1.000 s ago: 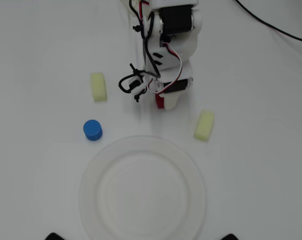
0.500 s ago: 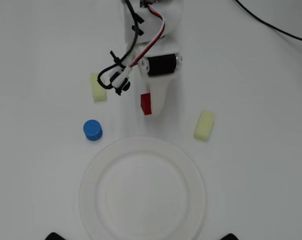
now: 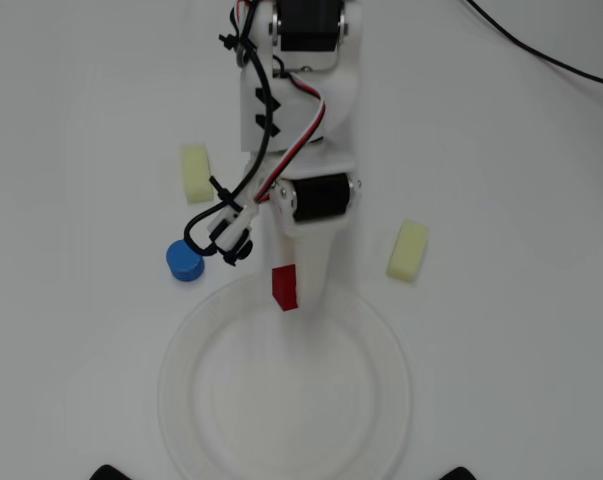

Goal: Grasp a red block and put it in the dish.

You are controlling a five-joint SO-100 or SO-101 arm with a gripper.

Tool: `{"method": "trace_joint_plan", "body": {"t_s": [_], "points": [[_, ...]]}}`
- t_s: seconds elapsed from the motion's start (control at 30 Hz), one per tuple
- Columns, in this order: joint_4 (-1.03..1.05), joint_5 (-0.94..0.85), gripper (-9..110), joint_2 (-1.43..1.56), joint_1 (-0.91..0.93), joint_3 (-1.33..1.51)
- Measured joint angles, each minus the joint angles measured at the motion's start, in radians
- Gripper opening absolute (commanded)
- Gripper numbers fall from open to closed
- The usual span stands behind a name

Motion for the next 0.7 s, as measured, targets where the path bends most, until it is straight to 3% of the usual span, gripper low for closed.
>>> {"method": "trace_joint_plan", "body": {"t_s": [0.5,0.7], "points": [[0.0,-0.011,1,-0.356,0.037,-0.23],[0.002,-0.014,9,-0.374,0.054,-0.245]]}}
